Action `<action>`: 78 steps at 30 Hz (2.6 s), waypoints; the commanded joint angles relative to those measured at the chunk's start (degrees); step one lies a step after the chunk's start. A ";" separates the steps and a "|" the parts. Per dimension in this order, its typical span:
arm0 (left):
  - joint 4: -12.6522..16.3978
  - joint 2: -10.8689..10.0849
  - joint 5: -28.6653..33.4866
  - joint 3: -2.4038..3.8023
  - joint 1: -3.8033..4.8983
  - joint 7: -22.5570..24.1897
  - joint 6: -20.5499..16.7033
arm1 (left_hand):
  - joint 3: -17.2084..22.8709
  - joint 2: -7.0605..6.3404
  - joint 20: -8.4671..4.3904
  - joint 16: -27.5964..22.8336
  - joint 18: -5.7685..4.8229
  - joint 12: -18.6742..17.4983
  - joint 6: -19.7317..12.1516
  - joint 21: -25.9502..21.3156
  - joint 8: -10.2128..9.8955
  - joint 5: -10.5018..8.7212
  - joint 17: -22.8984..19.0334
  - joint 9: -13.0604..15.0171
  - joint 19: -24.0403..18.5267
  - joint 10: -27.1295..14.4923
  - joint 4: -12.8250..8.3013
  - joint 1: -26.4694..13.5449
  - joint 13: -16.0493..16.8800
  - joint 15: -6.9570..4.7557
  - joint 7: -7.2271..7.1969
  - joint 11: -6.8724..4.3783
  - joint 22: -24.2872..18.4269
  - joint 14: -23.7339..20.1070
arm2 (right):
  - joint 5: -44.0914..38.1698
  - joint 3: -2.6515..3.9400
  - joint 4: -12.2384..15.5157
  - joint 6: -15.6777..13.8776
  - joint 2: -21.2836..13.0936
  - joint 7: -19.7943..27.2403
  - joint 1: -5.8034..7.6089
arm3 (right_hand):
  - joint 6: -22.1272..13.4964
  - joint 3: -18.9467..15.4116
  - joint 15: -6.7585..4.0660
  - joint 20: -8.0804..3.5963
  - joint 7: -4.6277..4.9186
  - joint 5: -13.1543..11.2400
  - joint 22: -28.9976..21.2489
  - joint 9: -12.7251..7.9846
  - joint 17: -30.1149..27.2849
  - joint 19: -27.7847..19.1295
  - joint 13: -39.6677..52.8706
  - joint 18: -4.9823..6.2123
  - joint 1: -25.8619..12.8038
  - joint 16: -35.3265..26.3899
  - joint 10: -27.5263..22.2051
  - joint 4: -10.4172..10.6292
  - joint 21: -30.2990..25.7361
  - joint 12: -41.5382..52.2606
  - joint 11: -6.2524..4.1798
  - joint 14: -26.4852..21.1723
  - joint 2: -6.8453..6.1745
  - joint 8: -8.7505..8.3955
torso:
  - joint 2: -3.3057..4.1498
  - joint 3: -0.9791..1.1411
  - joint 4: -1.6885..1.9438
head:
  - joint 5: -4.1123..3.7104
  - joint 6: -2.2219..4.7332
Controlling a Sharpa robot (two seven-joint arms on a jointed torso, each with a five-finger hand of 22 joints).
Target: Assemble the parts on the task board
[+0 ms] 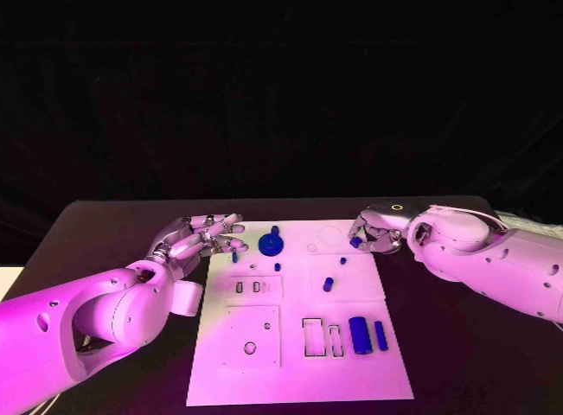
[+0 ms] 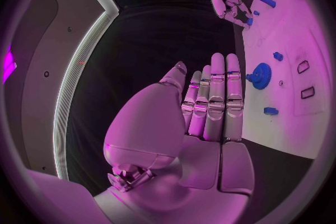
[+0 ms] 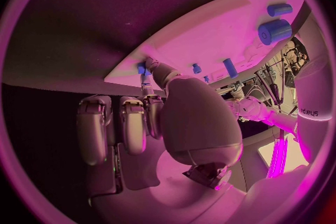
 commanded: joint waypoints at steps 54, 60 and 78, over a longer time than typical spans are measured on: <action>-0.03 0.19 -2.11 0.04 0.04 -1.89 -1.94 | 1.33 0.65 -0.04 -0.54 0.67 -0.39 -0.19 -0.14 -0.43 0.26 0.49 0.07 0.13 -0.48 -0.59 1.42 -0.18 -0.20 0.05 -0.11 -0.04 -0.11 | 5.69 -0.85 -3.31 8.56 1.21 -0.59 -0.69 | 3.32 -7.49 2.02 1.98 2.08 -0.79 11.36 0.36 14.92 4.12 11.92 0.10 0.54 0.15 3.94 8.54 -0.26 -0.48 2.88 6.05 2.55 0.57 | 0.02 0.04 -0.05 | 0.04 -0.41; -0.06 0.24 -2.11 0.04 0.04 -1.95 -1.97 | 1.40 0.68 -0.05 -0.56 0.67 -0.40 -0.19 -0.13 -0.43 0.26 0.52 0.07 0.13 -0.48 -0.62 1.47 -0.18 -0.21 0.06 -0.11 -0.04 -0.10 | 5.69 -0.98 -3.66 9.60 1.60 -0.33 -0.80 | 5.34 -7.44 2.01 2.02 2.08 -0.95 11.28 0.55 14.87 4.07 11.86 0.13 1.10 0.12 3.87 8.93 -0.32 -0.65 2.91 6.04 3.79 1.04 | 0.00 0.07 -0.03 | 0.11 -0.58; 0.04 0.23 -2.11 0.04 0.04 -2.45 -2.10 | 1.65 0.79 -0.08 -0.61 0.66 -0.42 -0.19 -0.10 -0.44 0.27 0.59 0.07 0.15 -0.51 -0.71 1.64 -0.21 -0.22 0.07 -0.11 -0.03 -0.08 | 4.97 -1.75 -4.14 13.02 1.80 -1.27 -1.00 | 8.08 -7.86 2.09 2.07 2.03 -0.90 11.51 0.70 15.04 4.18 11.88 0.07 1.08 0.23 3.85 10.02 -0.21 -0.63 2.85 6.08 5.61 1.48 | -0.02 0.03 -0.03 | -0.08 -0.82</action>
